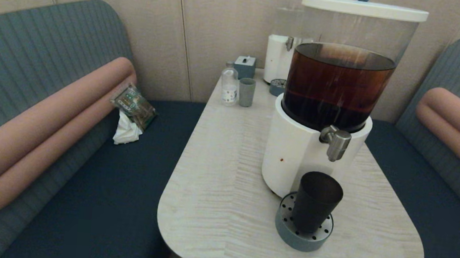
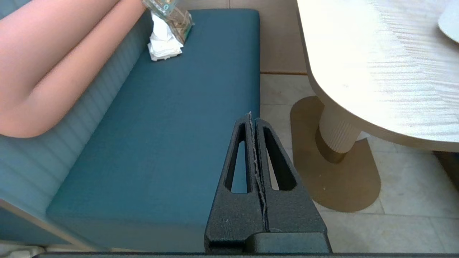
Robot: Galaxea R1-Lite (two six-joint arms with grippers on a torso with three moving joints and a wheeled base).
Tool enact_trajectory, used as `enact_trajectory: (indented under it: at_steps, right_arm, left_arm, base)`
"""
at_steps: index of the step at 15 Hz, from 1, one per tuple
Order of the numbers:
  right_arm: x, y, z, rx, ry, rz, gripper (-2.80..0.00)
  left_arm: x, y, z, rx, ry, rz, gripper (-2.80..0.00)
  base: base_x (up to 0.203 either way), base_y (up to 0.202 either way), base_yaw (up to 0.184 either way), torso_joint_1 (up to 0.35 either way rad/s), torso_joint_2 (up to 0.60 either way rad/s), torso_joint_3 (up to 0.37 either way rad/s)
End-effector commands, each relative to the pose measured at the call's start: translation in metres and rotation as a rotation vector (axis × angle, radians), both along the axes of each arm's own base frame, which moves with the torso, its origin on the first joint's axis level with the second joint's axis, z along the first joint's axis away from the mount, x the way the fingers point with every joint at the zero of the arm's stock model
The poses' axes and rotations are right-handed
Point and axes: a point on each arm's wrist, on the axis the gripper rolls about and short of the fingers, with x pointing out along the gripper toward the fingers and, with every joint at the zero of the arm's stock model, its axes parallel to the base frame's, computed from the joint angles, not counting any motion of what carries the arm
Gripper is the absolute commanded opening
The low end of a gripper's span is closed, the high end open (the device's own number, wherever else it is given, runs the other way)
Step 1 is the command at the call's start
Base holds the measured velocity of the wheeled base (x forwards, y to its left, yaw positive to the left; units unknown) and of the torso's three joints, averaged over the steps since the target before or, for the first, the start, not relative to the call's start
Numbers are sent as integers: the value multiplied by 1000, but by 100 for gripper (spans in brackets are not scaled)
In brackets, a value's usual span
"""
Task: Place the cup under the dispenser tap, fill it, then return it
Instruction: Turn on the faucet
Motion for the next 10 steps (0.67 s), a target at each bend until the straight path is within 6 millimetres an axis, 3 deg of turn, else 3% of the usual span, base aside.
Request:
enact_trajectory:
  at_steps: [1,10]
  right_arm:
    - [0,0,0,0,0,-1,-280]
    - [0,0,0,0,0,-1,-280]
  left_arm:
    - [0,0,0,6,-7,-2,-280]
    - [0,0,1,10,-10,-9,-280]
  base:
    - [0,0,0,0,0,0]
    - [0,0,0,0,0,0]
